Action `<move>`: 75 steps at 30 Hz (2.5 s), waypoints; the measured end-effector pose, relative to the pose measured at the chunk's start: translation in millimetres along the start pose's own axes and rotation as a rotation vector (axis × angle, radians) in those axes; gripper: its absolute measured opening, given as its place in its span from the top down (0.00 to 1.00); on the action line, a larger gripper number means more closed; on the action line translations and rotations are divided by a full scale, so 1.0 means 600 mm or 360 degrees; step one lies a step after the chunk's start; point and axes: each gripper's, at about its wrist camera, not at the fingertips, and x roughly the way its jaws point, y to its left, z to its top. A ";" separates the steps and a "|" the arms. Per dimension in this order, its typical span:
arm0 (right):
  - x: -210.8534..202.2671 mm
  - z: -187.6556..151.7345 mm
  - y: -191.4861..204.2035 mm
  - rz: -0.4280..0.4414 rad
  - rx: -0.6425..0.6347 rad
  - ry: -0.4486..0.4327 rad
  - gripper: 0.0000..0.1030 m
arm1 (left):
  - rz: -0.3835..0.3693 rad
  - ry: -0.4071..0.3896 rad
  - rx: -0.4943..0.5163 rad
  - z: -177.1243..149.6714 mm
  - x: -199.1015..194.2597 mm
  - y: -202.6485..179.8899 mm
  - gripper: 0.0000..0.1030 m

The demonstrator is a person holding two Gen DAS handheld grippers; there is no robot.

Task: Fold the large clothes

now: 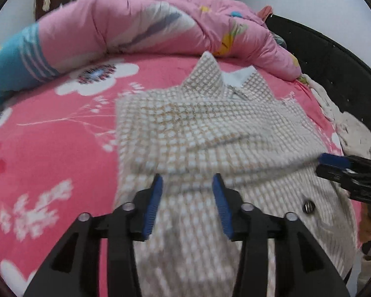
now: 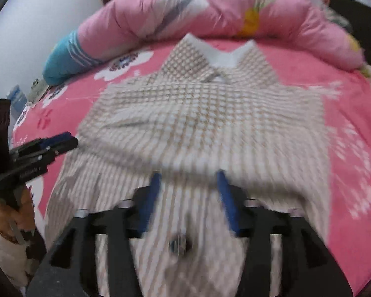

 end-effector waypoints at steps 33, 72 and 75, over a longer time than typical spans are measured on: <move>-0.038 -0.252 0.021 -0.0224 0.0189 0.0167 0.08 | 0.0159 0.0010 0.0025 -0.231 -0.023 -0.036 0.05; -0.035 -0.263 0.023 -0.0233 0.0200 0.0106 0.08 | 0.0192 -0.0232 0.0045 -0.493 -0.204 0.030 0.17; -0.038 -0.268 0.024 -0.0228 0.0197 0.0070 0.08 | 0.0133 -0.0190 0.0033 -0.502 -0.200 0.031 0.27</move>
